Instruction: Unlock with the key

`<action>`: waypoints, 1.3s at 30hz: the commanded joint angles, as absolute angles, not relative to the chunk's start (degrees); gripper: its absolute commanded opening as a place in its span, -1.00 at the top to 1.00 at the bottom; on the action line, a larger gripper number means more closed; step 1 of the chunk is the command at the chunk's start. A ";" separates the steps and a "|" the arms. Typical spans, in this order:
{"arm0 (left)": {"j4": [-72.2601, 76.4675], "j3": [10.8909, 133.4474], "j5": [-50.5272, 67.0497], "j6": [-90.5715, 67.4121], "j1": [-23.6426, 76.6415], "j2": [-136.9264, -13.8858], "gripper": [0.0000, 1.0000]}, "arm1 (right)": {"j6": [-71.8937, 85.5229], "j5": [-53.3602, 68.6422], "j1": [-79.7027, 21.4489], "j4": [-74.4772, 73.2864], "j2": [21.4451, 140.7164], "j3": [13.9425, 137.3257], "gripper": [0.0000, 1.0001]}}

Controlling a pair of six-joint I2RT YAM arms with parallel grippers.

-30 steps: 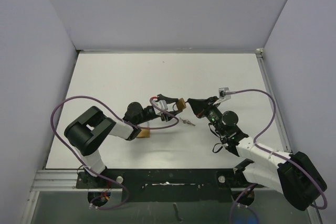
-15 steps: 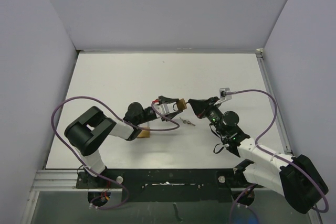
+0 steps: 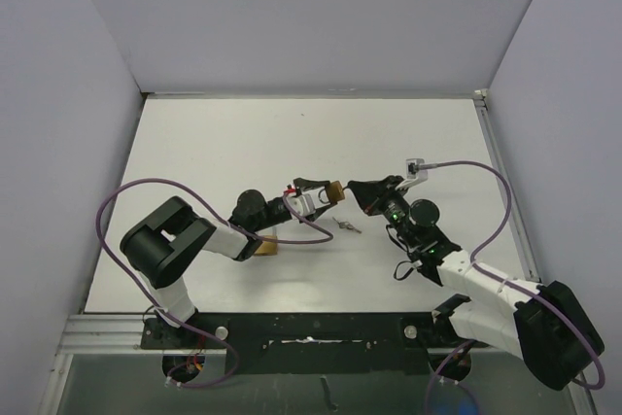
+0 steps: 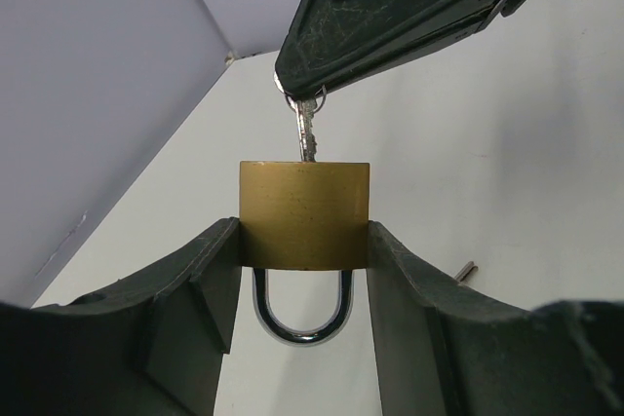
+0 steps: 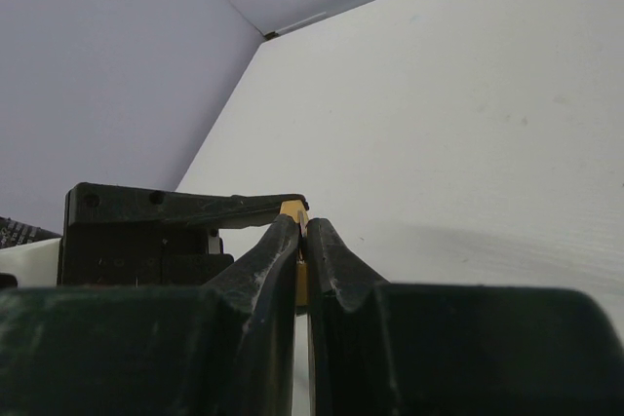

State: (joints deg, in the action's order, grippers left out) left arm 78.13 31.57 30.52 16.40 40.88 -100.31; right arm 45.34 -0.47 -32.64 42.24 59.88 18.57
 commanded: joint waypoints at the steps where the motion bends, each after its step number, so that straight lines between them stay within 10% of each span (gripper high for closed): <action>1: 86.84 34.85 29.73 18.96 42.43 -99.74 1.00 | 47.99 -1.91 -32.55 36.59 61.46 21.41 1.00; 39: 83.69 25.08 21.84 4.25 36.31 -94.06 1.00 | 35.43 4.96 -23.20 27.14 63.54 27.03 1.00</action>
